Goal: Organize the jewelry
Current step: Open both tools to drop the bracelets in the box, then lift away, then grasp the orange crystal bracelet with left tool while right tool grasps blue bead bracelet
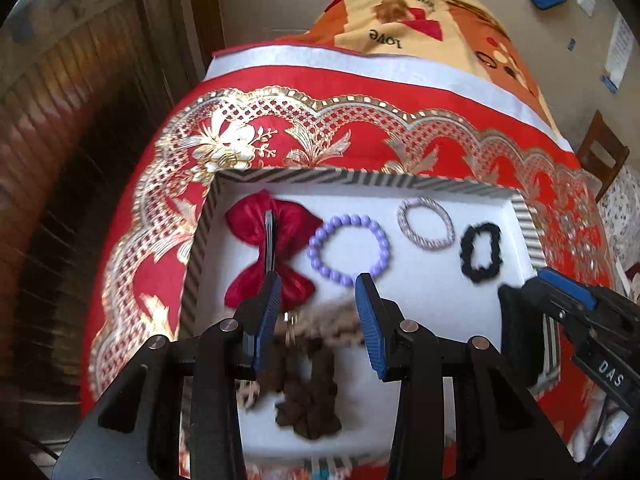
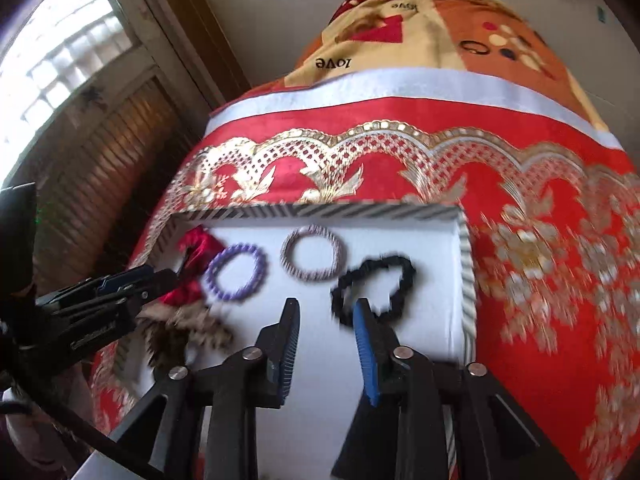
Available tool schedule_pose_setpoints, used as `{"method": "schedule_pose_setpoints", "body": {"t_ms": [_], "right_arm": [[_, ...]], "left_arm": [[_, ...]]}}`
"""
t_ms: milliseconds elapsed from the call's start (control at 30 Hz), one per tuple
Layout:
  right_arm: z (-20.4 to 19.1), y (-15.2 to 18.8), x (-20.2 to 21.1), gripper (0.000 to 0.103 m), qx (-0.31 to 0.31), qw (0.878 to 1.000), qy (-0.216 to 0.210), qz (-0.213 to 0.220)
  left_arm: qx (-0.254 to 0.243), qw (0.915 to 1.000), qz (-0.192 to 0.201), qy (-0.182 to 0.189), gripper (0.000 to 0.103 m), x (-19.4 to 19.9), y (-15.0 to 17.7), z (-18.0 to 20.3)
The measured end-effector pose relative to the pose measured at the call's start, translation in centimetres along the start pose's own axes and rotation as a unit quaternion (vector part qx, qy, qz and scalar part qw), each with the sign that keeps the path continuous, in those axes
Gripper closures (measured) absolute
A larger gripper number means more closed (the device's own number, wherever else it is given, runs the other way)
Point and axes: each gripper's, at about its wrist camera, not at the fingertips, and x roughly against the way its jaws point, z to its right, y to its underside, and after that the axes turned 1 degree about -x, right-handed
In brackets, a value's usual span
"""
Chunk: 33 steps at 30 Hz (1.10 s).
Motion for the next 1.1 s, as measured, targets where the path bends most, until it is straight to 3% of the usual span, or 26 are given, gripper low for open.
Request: {"method": "schedule_pose_setpoints", "body": {"t_ms": [233, 400, 633, 767, 1100], "right_arm": [[0.2, 5.0, 4.5, 0.073, 0.002, 0.999, 0.033, 0.013], [1.7, 8.8, 7.5, 0.073, -0.013, 0.999, 0.04, 0.022], [4.4, 13.5, 11.1, 0.071, -0.029, 0.997, 0.067, 0.018], [5.9, 15.7, 12.4, 0.061, -0.043, 0.996, 0.072, 0.011], [5.8, 19.8, 11.8, 0.061, -0.028, 0.998, 0.054, -0.025]], "left_arm": [[0.002, 0.9998, 0.018, -0.01, 0.065, 3.6, 4.0, 0.6], [-0.005, 0.9996, 0.016, -0.023, 0.065, 5.7, 7.1, 1.2], [0.026, 0.9996, 0.0, -0.011, 0.065, 7.4, 10.6, -0.3], [0.032, 0.9993, -0.014, -0.01, 0.065, 7.9, 12.6, -0.5], [0.051, 0.9974, -0.05, 0.004, 0.065, 7.9, 16.8, -0.2]]}}
